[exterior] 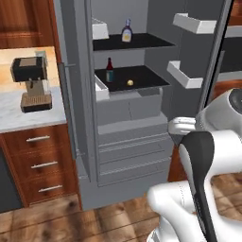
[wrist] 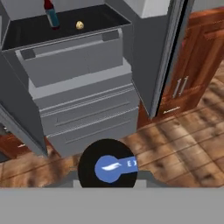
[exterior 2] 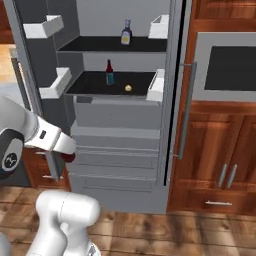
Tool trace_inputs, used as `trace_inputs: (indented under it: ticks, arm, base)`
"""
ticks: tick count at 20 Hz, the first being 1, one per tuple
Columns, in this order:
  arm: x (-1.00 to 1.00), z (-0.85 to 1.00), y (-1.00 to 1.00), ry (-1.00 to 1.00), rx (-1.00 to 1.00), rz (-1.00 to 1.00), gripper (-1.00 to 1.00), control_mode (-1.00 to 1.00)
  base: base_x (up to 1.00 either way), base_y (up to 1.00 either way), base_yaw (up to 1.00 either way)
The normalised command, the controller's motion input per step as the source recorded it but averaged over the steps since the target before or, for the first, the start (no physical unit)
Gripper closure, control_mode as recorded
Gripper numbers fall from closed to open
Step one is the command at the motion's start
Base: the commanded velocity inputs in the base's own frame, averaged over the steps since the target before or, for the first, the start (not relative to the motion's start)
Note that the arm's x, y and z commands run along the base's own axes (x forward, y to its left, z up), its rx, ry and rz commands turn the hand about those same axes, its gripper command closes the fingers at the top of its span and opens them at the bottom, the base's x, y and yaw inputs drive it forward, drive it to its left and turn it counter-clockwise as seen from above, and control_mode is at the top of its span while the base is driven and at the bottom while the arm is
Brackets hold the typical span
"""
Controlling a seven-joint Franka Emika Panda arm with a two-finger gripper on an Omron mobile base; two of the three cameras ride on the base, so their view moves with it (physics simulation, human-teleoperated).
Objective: Place the condiment bottle and condiment bottle from the counter to the top shelf of the fridge. If the existing items in the fridge are on the top shelf, move them to other shelves.
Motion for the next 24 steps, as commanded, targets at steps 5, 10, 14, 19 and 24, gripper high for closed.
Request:
trace_inputs:
  ticks: [5, 10, 14, 19, 24]
  arm:
    - [0.0, 0.0, 0.0, 0.0, 0.0, 0.0, 1.0, 1.0]
    - [0.0, 0.0, 0.0, 0.0, 0.0, 0.0, 1.0, 1.0]
    - [0.0, 0.0, 0.0, 0.0, 0.0, 0.0, 1.0, 1.0]
    - [0.0, 0.0, 0.0, 0.0, 0.0, 0.0, 1.0, 1.0]
    - [0.21, 0.4, 0.0, -0.1, 0.02, 0.07, 1.0, -1.0]
  base:
    - [0.61, 0.03, 0.05]
    - [0.82, 0.05, 0.09]
    - [0.91, 0.0, 0.13]
    - [0.88, 0.02, 0.17]
    - [0.53, 0.0, 0.09]
